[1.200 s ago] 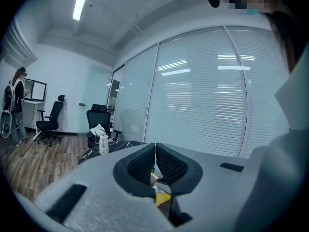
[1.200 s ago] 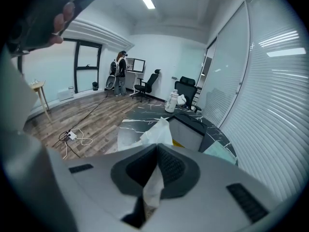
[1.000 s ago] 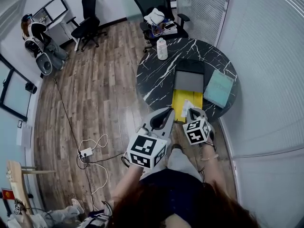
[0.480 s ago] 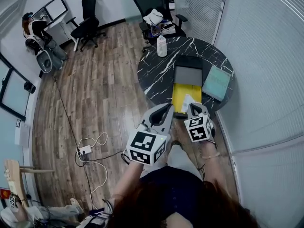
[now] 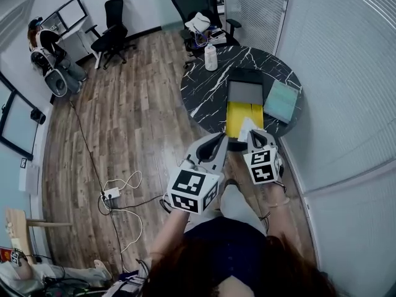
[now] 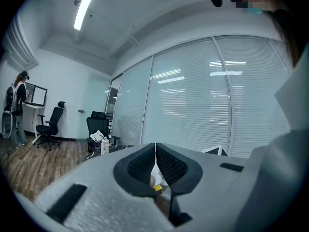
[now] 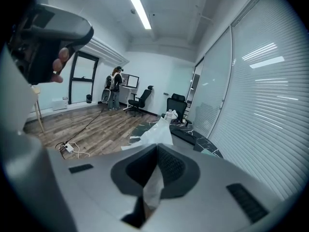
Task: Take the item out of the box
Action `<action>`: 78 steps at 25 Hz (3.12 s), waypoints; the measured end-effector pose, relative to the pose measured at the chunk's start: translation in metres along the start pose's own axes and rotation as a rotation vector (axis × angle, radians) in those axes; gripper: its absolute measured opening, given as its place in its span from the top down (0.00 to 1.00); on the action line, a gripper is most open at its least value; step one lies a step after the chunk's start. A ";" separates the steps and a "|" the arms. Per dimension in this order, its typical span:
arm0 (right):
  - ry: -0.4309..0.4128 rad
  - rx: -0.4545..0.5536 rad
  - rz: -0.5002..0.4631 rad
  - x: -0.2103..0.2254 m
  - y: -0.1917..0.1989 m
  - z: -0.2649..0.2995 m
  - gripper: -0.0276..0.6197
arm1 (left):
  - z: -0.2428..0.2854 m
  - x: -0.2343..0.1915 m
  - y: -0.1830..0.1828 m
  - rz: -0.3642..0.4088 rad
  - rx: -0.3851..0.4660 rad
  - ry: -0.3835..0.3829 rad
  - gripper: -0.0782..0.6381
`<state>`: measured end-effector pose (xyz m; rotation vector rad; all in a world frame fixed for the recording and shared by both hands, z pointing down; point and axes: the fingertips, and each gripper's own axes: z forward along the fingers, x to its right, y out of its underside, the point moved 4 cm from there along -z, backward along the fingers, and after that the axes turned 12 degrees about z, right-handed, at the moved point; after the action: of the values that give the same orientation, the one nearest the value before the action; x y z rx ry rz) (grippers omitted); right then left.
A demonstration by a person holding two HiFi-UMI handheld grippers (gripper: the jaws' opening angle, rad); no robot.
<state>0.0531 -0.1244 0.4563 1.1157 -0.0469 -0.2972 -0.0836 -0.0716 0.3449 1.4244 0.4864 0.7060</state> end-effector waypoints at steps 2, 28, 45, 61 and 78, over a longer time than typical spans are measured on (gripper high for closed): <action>0.003 0.008 0.009 -0.003 0.000 -0.006 0.92 | -0.006 0.001 0.000 0.001 0.004 0.000 0.85; -0.016 0.184 0.068 -0.004 -0.032 -0.092 0.92 | -0.018 0.025 -0.015 -0.005 0.038 -0.022 0.85; -0.066 0.243 0.057 -0.005 -0.036 -0.155 0.92 | -0.043 0.068 -0.027 0.008 0.023 -0.056 0.85; -0.069 0.289 0.107 -0.012 -0.031 -0.215 0.92 | -0.073 0.098 -0.032 0.004 0.005 -0.063 0.85; -0.083 0.300 0.123 -0.013 -0.011 -0.242 0.92 | -0.083 0.123 -0.028 0.008 0.009 -0.075 0.85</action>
<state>0.0828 0.0862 0.3406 1.3917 -0.2398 -0.2302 -0.0494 0.0740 0.3218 1.4565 0.4260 0.6549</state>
